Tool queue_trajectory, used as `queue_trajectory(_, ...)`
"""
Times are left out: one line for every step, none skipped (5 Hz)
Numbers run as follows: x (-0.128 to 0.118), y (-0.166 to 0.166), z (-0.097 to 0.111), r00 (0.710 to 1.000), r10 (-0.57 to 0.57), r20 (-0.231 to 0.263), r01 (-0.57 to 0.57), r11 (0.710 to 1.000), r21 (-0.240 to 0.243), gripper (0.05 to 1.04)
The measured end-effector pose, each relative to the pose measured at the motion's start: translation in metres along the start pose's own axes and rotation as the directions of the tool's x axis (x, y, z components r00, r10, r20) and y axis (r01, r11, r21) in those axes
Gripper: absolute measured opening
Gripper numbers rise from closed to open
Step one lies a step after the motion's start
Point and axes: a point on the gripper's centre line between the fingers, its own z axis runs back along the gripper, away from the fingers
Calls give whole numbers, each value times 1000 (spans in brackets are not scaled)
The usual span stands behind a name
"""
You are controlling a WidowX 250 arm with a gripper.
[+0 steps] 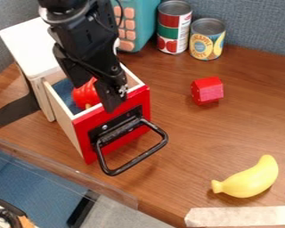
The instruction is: Put the red thing out of the drawer
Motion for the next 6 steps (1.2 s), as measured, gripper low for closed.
queue_trajectory(-2, -1, -3, 1000, 4, -10, -4, 1000, -8, 1001)
queue_trajectory(0, 9, -5, 996, 90, 14, -90, 996, -7, 1000)
queue_trajectory(2, 18, -6, 987, 152, 43, -153, 988, 14, 1001)
queue_trajectory(1, 30, -12, 970, 232, 68, -234, 972, 33, 1001)
queue_trajectory(4, 41, -19, 953, 286, 97, -292, 954, 62, 1001)
queue_trajectory(9, 51, -24, 941, 312, 134, -326, 940, 97, 1001)
